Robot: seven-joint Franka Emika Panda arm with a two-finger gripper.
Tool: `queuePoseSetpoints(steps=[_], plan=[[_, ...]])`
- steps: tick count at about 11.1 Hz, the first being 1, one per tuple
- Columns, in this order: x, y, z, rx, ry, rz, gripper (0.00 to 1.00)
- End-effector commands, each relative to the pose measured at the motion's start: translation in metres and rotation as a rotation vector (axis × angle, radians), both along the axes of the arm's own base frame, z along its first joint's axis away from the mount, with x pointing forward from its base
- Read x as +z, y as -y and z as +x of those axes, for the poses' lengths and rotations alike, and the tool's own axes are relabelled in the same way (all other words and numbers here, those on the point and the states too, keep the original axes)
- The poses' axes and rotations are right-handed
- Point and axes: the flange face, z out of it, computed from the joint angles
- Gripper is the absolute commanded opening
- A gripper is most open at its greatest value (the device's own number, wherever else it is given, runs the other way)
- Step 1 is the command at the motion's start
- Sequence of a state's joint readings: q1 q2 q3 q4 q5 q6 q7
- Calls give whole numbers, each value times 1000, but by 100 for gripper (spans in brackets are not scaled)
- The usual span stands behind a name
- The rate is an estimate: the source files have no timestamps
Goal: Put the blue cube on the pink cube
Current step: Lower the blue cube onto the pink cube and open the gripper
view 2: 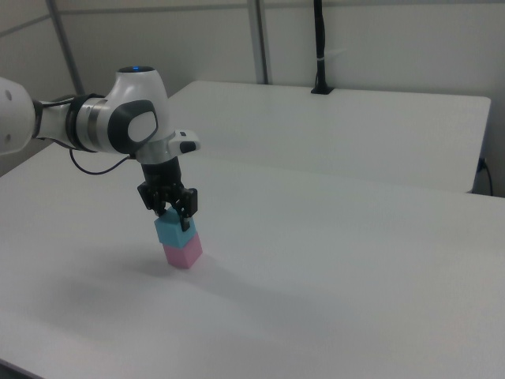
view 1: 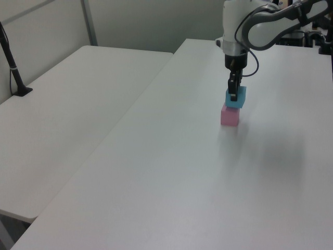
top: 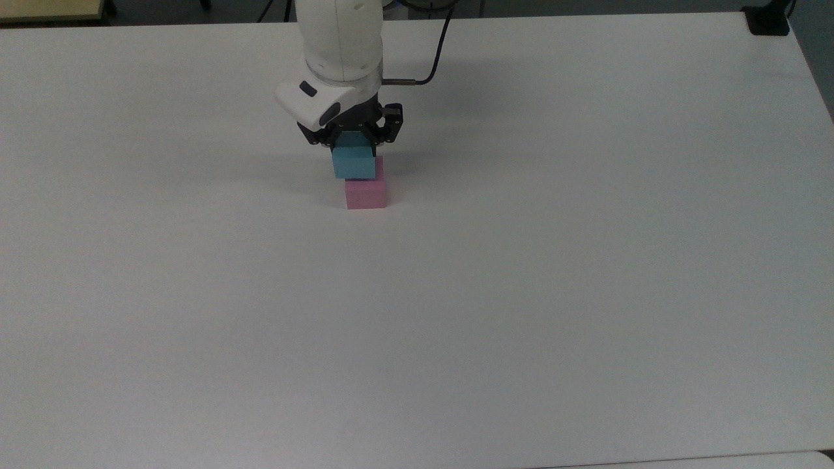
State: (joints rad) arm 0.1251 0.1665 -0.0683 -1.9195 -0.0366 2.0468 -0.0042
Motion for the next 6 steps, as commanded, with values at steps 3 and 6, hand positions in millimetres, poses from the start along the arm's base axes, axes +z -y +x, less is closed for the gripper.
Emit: queuePoseSetpoints(steps=[3, 6], plan=[[11, -14, 6, -93, 16, 2, 100], [28, -7, 10, -108, 39, 3, 100]])
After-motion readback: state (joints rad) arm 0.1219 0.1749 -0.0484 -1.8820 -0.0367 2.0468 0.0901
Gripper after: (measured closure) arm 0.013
